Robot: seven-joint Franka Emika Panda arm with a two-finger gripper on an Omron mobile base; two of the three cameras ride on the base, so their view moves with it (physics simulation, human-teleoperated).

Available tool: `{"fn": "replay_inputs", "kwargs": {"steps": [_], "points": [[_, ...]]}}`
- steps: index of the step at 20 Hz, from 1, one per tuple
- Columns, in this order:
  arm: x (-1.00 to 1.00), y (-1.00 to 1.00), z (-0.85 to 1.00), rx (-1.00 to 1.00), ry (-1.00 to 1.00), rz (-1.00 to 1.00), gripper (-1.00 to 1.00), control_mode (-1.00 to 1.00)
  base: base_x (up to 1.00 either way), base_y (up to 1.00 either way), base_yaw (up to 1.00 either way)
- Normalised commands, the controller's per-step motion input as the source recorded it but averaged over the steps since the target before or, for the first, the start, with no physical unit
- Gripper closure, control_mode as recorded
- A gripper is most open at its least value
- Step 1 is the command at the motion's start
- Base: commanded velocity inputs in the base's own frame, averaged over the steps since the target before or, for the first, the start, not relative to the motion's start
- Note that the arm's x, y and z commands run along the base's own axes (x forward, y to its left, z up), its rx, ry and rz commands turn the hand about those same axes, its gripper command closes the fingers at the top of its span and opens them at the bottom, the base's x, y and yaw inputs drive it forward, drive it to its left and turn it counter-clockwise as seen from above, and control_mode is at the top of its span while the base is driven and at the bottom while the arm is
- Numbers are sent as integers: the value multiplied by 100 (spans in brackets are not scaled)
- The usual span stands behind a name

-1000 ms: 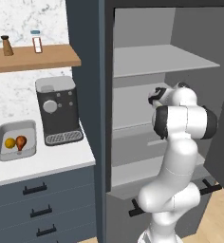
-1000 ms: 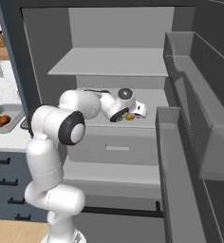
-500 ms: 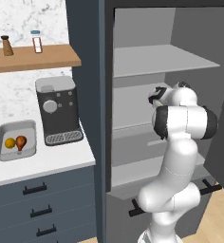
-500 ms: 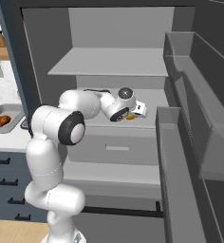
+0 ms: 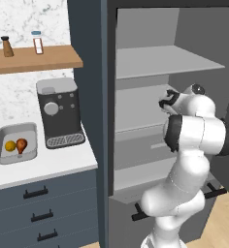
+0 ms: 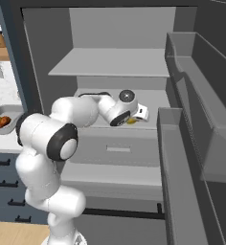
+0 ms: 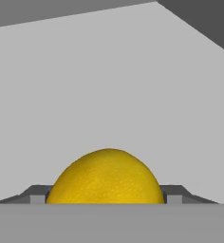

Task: Place one lemon and one chicken drumstick in each tupperware on the nearby counter, to pack two identical lunches.

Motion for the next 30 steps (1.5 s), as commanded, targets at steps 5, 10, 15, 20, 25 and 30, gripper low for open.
{"fn": "replay_inputs", "kwargs": {"steps": [5, 10, 15, 20, 25, 30], "points": [[-97, 0, 62, -1, 3, 0, 100, -100, 0, 0, 0], [-91, 9, 90, -6, 23, 0, 100, -100, 0, 0, 0], [-100, 26, 99, -4, 22, 0, 100, -100, 0, 0, 0], [-100, 30, 58, -2, 12, 0, 100, -100, 0, 0, 0], [-48, 9, 0, 0, 0, 0, 100, -100, 0, 0, 0], [-46, 4, 0, 0, 0, 0, 100, -100, 0, 0, 0]]}}
